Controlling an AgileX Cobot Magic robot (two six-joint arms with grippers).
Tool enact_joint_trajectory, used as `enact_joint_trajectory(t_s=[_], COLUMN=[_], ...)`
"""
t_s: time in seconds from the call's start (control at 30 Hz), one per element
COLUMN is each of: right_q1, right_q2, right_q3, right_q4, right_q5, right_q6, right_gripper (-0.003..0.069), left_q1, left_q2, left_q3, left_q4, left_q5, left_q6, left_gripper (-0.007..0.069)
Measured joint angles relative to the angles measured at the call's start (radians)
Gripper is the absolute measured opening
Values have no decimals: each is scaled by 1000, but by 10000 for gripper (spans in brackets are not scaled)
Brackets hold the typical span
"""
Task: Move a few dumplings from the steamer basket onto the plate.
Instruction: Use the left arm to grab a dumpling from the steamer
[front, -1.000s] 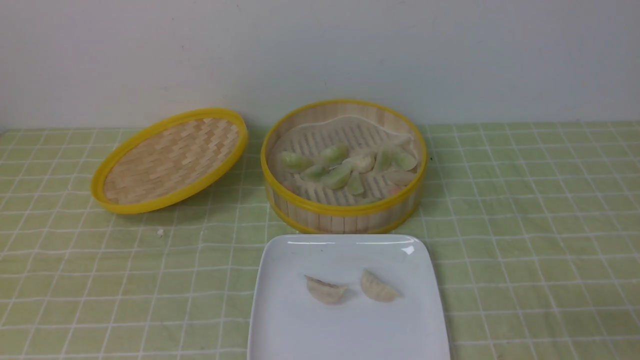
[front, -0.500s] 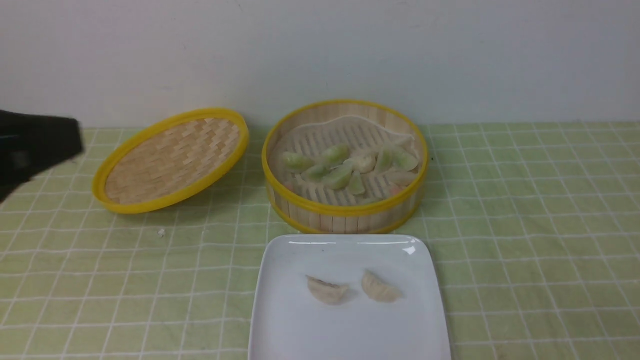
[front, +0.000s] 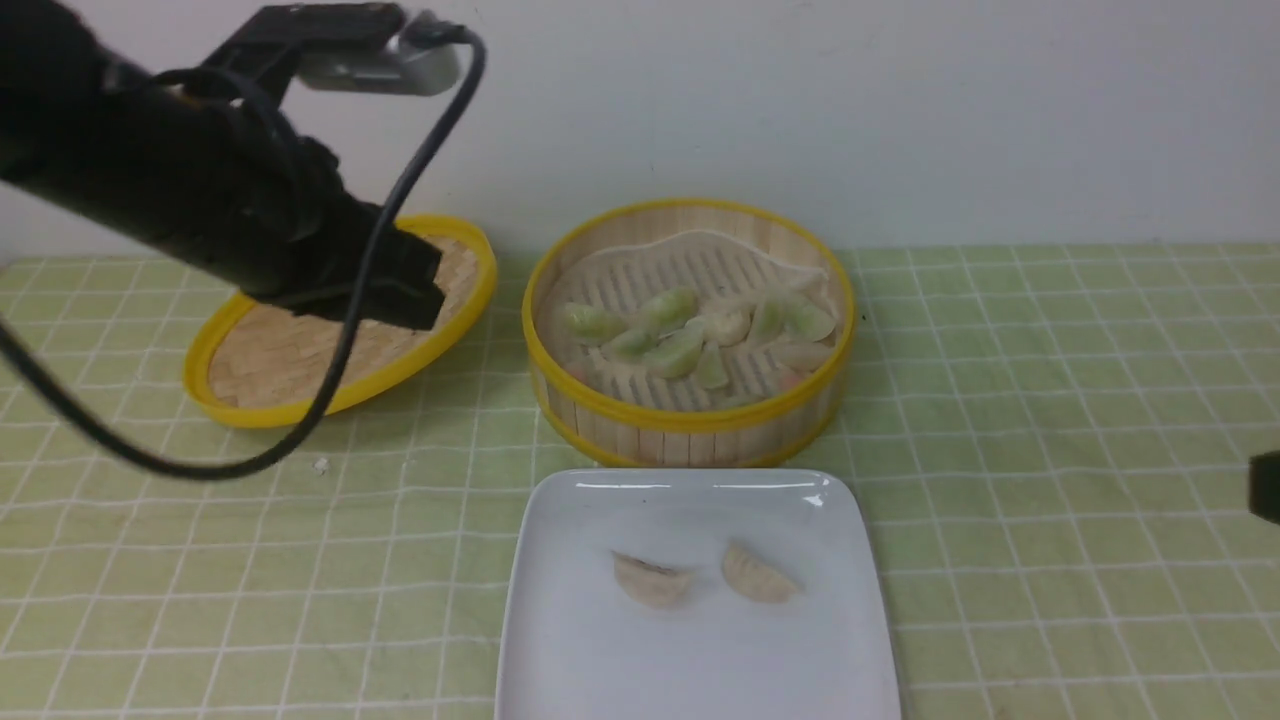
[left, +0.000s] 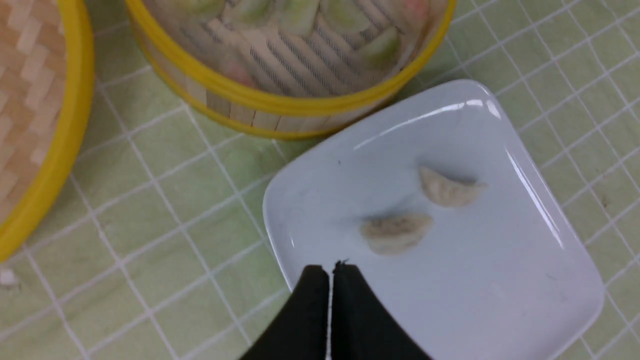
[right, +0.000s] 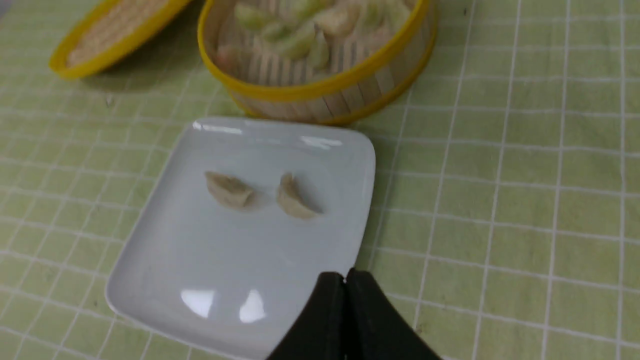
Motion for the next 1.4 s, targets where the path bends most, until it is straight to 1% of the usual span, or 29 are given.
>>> enact_joint_trajectory(t_s=[0.13,0.17,0.27,0.3,0.33,0.43,0.47,0.5,0.53,0.63,0.67,0.7,0.73,0.83,0.87,0.97,1.07,1.2,1.27,1.33,1.37,1.4], right_q1=[0,0,0,0,0,0,0,0,0,0,0,0,0,0,0,0,0,0,0,0,0,0], right_q2=[106,123,140,141,142,142,142,142,142,142,142,142,142,142,142,142,142,142,142,142,142,142], right_q3=[-37,-36,-36,-36,-38,-41,-41,-41,-41,-42,-42,-42,-42,-42,-42,-42,-42,-42,-42,-42,-42,-42], right_q4=[11,15,31,34,54,76,87,89,103,116,122,124,127,130,130,130,130,130,134,136,136,137], right_q5=[25,26,25,24,15,3,-4,-4,-4,-3,0,2,4,14,22,30,31,31,31,33,33,33], right_q6=[-32,-34,-33,-33,-33,-32,-32,-32,-32,-31,-30,-30,-30,-30,-30,-30,-30,-30,-30,-30,-30,-30], right_gripper=[-16,-16,-16,-16,-16,-16,-16,-16,-16,-16,-16,-16,-16,-16,-16,-14,-13,-13,-13,-13,-13,-13], left_q1=[-37,-50,-75,-77,-86,-93,-99,-100,-111,-125,-136,-142,-150,-163,-164,-164,-164,-164,-164,-164,-163,-163], left_q2=[150,196,301,308,357,418,464,464,514,568,600,613,632,676,690,721,740,765,766,767,767,764], left_q3=[-173,-236,-349,-349,-398,-436,-447,-447,-450,-451,-451,-451,-451,-451,-451,-451,-451,-453,-455,-456,-457,-458], left_q4=[65,100,160,160,174,178,179,179,186,197,200,202,209,225,234,252,269,306,314,319,324,324], left_q5=[20,25,0,-2,-28,-71,-117,-117,-178,-241,-277,-292,-318,-383,-403,-424,-425,-427,-430,-422,-418,-412], left_q6=[24,37,53,53,65,95,137,137,208,285,320,333,348,352,352,350,339,265,221,197,193,191], left_gripper=[-6,-6,-6,-6,-1,28,71,71,143,247,310,342,405,526,561,594,586,497,421,277,221,210])
